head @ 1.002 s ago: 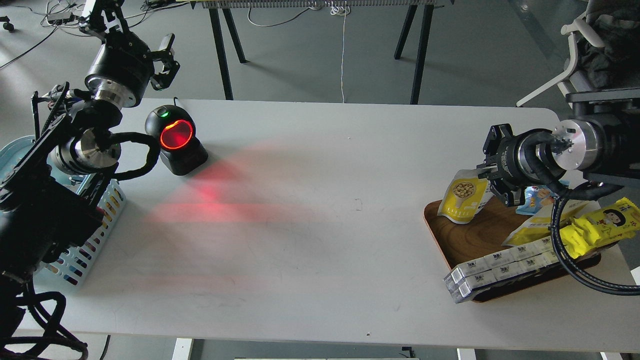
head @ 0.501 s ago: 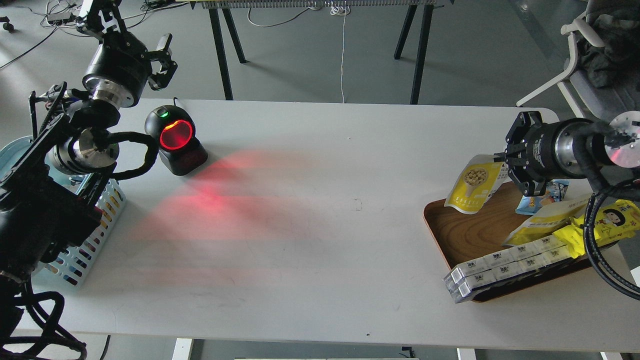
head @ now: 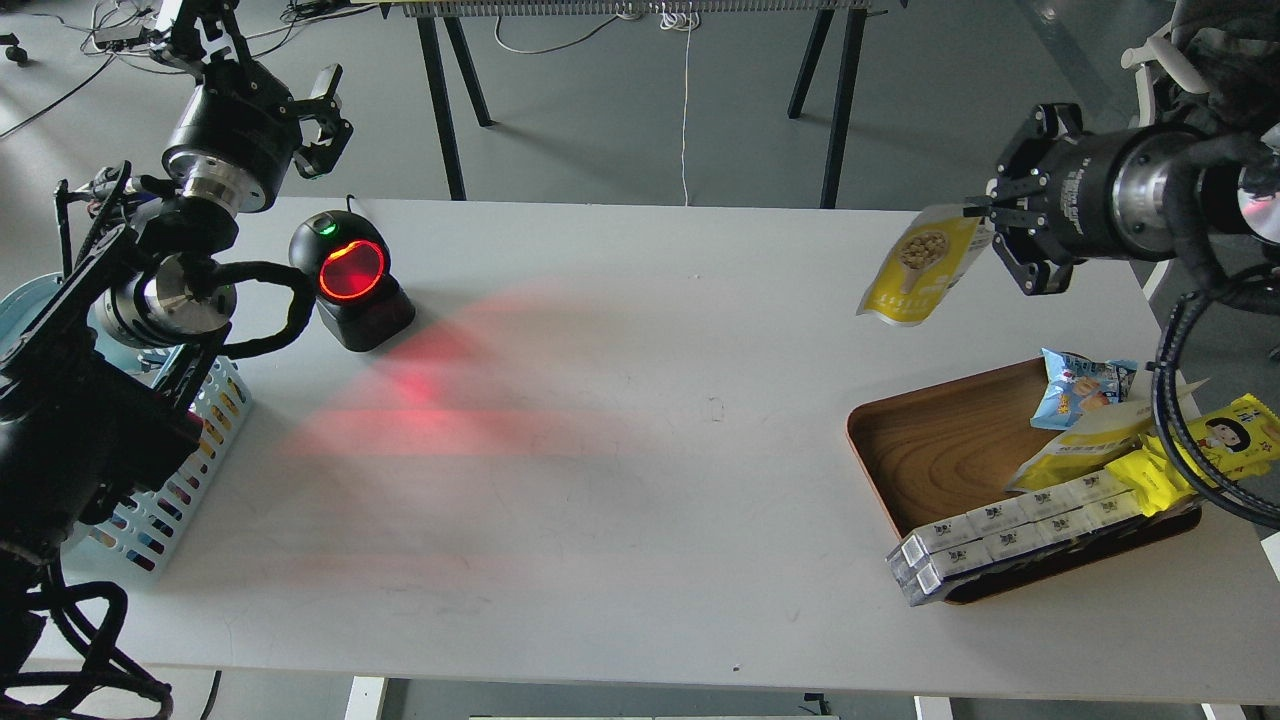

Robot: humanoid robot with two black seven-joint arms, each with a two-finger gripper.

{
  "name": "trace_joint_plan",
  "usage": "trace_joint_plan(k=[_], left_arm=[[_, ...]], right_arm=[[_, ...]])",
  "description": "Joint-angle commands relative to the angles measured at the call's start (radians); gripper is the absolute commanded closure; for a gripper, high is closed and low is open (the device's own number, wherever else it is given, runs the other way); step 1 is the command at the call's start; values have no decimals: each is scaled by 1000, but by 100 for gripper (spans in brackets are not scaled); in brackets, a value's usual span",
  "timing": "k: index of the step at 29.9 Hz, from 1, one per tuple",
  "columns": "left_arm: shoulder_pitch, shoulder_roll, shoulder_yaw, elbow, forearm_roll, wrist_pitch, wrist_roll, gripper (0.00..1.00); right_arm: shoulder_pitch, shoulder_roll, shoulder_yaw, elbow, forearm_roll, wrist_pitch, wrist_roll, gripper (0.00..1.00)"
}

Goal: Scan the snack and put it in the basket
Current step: 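Lift the yellow packet and carry it toward the table center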

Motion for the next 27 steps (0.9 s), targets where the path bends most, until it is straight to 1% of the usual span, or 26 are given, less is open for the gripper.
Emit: trace_joint_plan(k=[1, 4, 10, 13, 21, 27], left_arm=[[0, 4, 0, 0, 0, 1, 0, 0], [0, 17, 0, 0, -2, 1, 0, 0], [0, 27, 0, 0, 0, 2, 0, 0], [0, 34, 0, 0, 0, 2, 0, 0], [0, 35, -1, 0, 0, 2, 0, 0], [-2, 34, 0, 0, 0, 2, 0, 0]], right_arm=[[-47, 121, 56, -62, 9, 0, 4, 100], [-115, 199, 129, -93, 9, 0, 18, 100], [-239, 343, 214, -152, 8, 0, 55, 100], [-282, 401, 246, -185, 6, 0, 59, 100], [-342, 500, 249, -212, -3, 0, 59, 100], [-371, 518, 246, -235, -6, 0, 61, 100]])
